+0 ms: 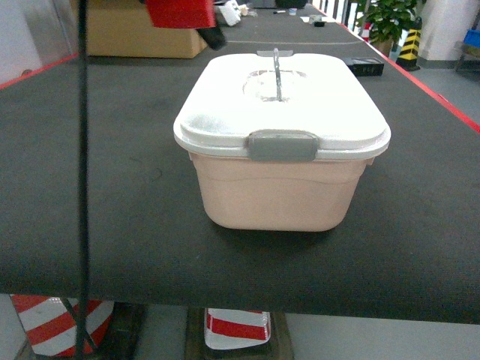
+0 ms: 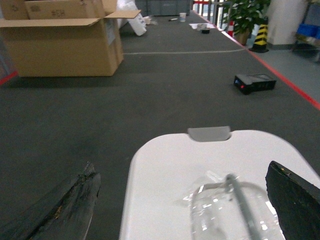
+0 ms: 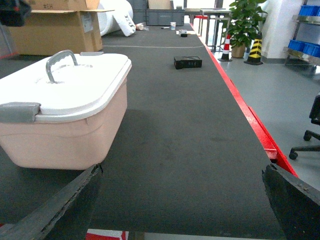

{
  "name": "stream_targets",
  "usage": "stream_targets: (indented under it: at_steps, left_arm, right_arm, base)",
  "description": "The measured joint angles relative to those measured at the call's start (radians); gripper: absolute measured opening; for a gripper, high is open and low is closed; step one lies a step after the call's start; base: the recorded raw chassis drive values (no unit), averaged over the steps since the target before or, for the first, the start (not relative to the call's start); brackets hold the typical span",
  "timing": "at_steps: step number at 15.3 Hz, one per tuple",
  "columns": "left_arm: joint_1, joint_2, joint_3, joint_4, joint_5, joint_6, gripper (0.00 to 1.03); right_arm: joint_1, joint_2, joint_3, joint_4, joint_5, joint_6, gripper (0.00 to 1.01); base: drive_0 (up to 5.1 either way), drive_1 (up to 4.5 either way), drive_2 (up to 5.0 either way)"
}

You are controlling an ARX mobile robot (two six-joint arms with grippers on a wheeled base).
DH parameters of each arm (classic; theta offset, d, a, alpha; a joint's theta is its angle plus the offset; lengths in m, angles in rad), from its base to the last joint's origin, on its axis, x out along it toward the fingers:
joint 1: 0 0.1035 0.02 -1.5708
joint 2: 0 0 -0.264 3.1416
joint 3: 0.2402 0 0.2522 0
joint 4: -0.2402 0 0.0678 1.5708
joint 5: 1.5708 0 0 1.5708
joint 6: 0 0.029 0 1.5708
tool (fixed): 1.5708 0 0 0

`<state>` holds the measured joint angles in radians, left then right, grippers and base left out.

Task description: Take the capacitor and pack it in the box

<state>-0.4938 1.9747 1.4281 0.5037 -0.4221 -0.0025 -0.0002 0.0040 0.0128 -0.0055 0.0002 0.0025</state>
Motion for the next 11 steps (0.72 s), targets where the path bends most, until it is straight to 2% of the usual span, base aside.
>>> stream_targets:
  at_steps: [3, 6, 9, 11]
  left_arm:
    - [0.08, -0.152, -0.218, 0.051, 0.001, 0.011, 0.98]
    - [0.165, -0.394, -0.455, 0.124, -0.027, 0.015, 0.98]
    - [0.177, -0.525, -0.676, 0.194, -0.069, 0.032, 0.98]
    - [0.173, -0.58, -0.746, 0.17, -0.099, 0.028, 0.98]
  right_arm:
    - [0.0, 0.0, 0.0, 0.0, 0.0, 0.0, 0.98]
    - [0.0, 0.0, 0.0, 0.0, 0.0, 0.0, 0.98]
    - [0.0, 0.0, 0.0, 0.0, 0.0, 0.0, 0.98]
    - [0.0, 0.0, 0.0, 0.0, 0.0, 0.0, 0.98]
  base:
    - [0.0, 0.0, 0.0]
    - [0.0, 0.0, 0.0]
    - [0.0, 0.0, 0.0]
    - [0.0, 0.0, 0.0]
